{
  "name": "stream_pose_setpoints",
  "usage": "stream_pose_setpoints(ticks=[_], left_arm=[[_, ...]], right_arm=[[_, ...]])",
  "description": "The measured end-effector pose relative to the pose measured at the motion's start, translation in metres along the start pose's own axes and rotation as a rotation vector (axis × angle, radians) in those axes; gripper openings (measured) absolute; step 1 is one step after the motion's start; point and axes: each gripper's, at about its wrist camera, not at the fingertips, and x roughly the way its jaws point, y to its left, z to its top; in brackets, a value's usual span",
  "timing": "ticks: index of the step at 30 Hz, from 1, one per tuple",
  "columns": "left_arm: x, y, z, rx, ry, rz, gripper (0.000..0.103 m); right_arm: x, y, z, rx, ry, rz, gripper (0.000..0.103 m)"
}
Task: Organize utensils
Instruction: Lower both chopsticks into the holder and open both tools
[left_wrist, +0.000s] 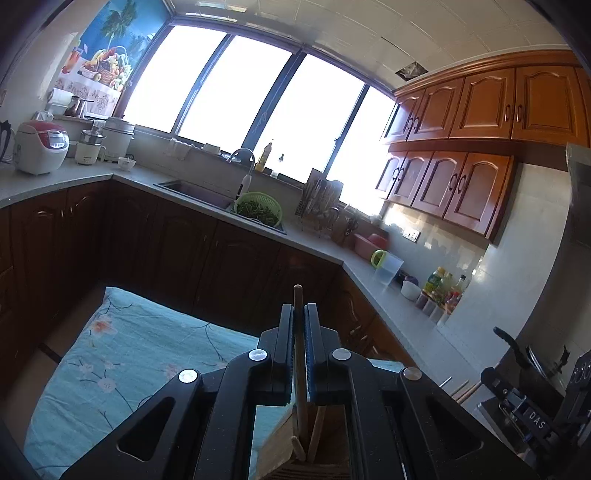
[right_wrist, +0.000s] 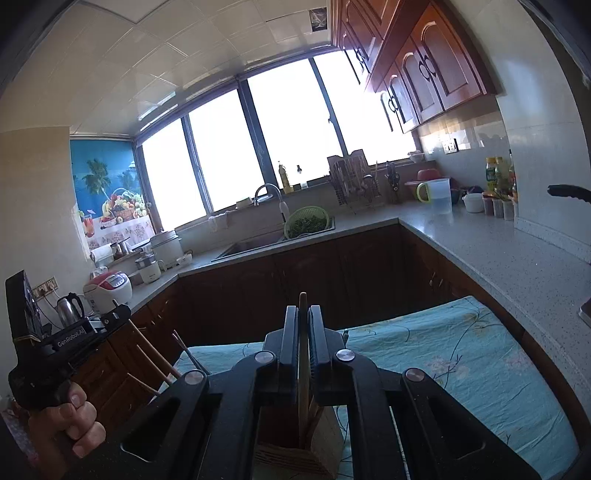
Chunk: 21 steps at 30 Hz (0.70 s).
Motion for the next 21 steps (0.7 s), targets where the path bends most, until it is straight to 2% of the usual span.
stream_pose_setpoints(ticks=[2,8,13,21], left_arm=[[0.009,-0.001,-0.006,-0.002,0.027,-0.001,0.004],[0.031,0.001,0.002,-0.002,0.097,-0.005,0.005],[0.026,0.01,0.02,0.013,0.113,-0.014,0.005],[0.02,0.021,0.025,0.016,0.121,-0.006,0.005]], right_arm=[[0.005,-0.003,-0.008,0.011,0.025,-0.001,0.005],[0.015,-0.013,-0.02,0.028,0.075,-0.008,0.006],[0.019,-0.018,-0.02,0.044,0.089,-0.011,0.006],[0.017,-0.018,-0.02,0.056,0.096,-0.006,0.006]])
